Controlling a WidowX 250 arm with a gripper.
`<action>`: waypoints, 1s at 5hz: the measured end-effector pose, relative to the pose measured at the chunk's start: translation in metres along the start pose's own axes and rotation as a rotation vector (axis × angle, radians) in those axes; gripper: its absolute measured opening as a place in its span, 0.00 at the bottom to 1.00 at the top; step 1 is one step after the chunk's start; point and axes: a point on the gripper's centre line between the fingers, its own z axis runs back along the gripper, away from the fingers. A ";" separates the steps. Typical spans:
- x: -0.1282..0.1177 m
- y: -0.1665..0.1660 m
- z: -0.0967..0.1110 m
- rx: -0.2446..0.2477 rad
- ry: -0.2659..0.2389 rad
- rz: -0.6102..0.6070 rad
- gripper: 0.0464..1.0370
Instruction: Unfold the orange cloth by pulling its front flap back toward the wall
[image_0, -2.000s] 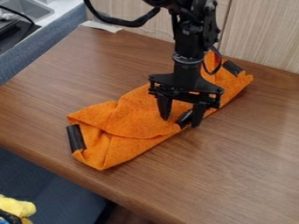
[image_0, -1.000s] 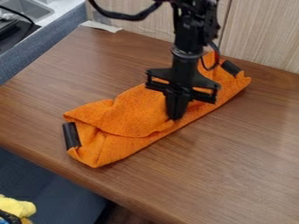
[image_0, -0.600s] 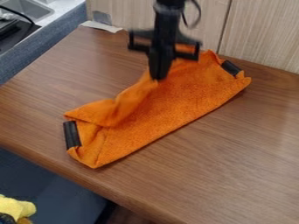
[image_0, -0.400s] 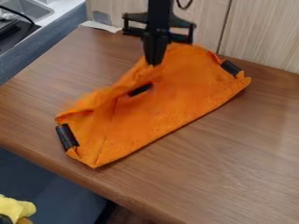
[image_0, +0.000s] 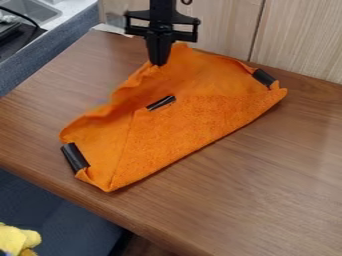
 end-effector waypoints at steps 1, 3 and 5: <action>0.011 0.017 -0.021 0.027 0.037 0.030 0.01; 0.010 0.044 -0.043 0.066 0.097 0.111 0.04; -0.001 0.060 -0.048 0.115 0.141 0.189 0.45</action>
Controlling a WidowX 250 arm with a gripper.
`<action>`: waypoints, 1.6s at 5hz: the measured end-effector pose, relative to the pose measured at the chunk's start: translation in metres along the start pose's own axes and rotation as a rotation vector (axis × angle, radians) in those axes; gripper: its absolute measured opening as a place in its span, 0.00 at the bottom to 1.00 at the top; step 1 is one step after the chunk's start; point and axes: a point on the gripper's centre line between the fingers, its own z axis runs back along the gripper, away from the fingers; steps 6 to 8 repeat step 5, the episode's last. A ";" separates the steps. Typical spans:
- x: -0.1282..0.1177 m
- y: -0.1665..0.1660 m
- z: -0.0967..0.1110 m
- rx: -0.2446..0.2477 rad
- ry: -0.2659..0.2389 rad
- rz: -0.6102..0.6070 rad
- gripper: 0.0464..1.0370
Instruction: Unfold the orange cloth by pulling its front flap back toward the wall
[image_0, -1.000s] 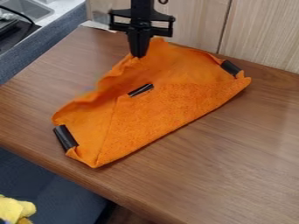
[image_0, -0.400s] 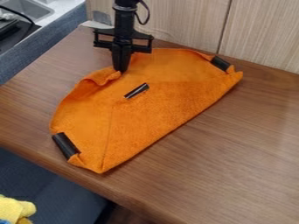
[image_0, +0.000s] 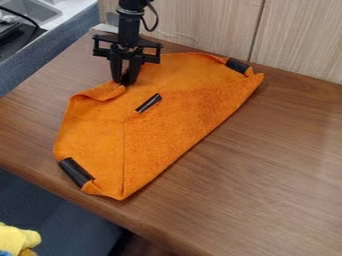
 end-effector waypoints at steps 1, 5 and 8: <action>-0.001 0.001 0.001 0.009 -0.007 -0.006 0.75; -0.022 0.011 0.063 -0.017 -0.212 0.016 0.96; -0.022 0.011 0.063 -0.017 -0.212 0.016 0.96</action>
